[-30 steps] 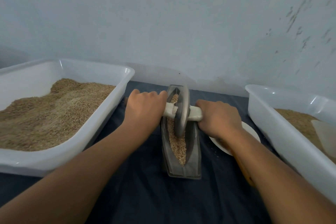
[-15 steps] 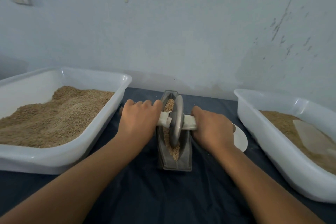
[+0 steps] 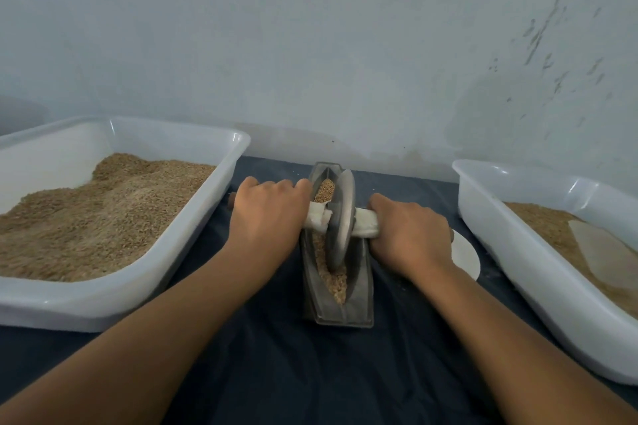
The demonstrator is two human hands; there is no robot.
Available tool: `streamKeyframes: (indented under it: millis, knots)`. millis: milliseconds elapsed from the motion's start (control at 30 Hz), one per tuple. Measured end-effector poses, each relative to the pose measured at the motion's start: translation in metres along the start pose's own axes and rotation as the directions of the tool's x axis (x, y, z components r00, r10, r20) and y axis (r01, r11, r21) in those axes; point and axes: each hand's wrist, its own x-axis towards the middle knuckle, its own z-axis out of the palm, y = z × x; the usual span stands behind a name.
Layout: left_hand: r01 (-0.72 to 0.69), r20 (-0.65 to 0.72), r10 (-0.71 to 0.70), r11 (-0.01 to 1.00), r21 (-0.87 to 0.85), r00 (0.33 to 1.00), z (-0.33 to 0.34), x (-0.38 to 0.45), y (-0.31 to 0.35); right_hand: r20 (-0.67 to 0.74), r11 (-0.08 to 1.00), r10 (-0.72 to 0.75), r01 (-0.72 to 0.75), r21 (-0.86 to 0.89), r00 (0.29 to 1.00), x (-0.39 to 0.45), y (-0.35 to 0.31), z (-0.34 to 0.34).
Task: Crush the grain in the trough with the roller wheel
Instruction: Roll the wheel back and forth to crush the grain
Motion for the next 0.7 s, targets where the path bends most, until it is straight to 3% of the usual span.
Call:
streamKeyframes:
  millis: [367, 700]
  knots:
    - [-0.002, -0.006, 0.002, 1.0, -0.025, 1.0, 0.015, 0.019, -0.004, 0.219, 0.998, -0.054, 0.045, 0.046, 0.974, 0.034, 0.005, 0.0]
    - [0.003, -0.018, -0.003, 1.0, 0.007, 1.0, 0.027, 0.036, -0.006, 0.421, 0.991, -0.118, 0.077, 0.113, 0.899, 0.063, 0.01, 0.0]
